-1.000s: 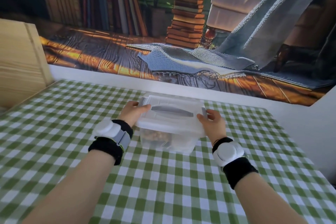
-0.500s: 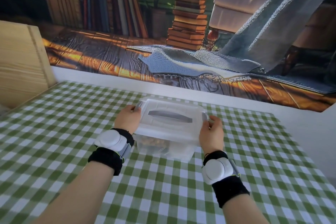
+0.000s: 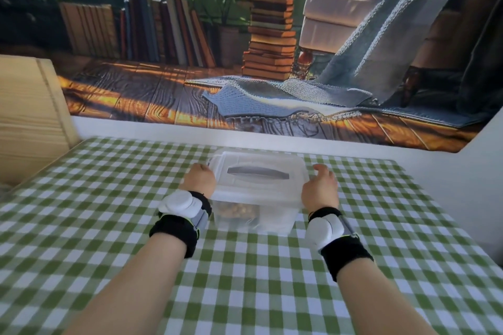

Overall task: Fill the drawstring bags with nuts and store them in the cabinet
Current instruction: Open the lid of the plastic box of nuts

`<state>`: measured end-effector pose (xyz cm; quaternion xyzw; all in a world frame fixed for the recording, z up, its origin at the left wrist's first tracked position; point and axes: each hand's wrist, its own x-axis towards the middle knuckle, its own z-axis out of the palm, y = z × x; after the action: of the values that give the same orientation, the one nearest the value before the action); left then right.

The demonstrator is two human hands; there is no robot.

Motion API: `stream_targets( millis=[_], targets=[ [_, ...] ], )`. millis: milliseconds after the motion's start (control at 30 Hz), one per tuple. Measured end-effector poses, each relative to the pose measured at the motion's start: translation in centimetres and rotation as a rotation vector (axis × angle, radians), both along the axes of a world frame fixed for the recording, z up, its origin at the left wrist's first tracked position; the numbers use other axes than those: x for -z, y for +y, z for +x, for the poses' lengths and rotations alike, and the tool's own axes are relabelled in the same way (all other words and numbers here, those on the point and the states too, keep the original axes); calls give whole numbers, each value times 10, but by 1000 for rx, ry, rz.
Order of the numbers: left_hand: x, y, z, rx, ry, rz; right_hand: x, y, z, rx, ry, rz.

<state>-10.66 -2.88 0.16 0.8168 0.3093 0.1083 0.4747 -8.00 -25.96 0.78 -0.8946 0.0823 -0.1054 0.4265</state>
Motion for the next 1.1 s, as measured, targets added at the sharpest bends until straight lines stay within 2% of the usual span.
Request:
stream_targets(
  millis=[67, 133, 233, 300, 367, 500, 700, 900, 1100],
  targets=[
    [-1, 0, -3, -37, -10, -42, -1, 1, -6, 7, -113, -149],
    [-1, -1, -4, -75, -14, -18, 0, 1, -6, -43, -90, -55],
    [-14, -10, -7, 62, -152, 349, -3, 0, -9, -77, -60, 96],
    [-20, -22, -1, 342, -261, 585, -1, 0, -10, -71, -55, 155],
    [-31, -35, 6, 559, -183, 620, 1, 0, -11, -55, -33, 225],
    [-40, -51, 21, 728, 76, 715, -2, -6, -8, -87, 120, 361],
    [-22, -53, 31, 681, 104, 749, 0, -5, -6, -101, 129, 270],
    [-21, -57, 34, 670, 116, 791, -2, -7, -11, -116, 163, 380],
    [-24, -58, 31, 684, 65, 792, -1, -7, -10, -92, 163, 385]
  ],
)
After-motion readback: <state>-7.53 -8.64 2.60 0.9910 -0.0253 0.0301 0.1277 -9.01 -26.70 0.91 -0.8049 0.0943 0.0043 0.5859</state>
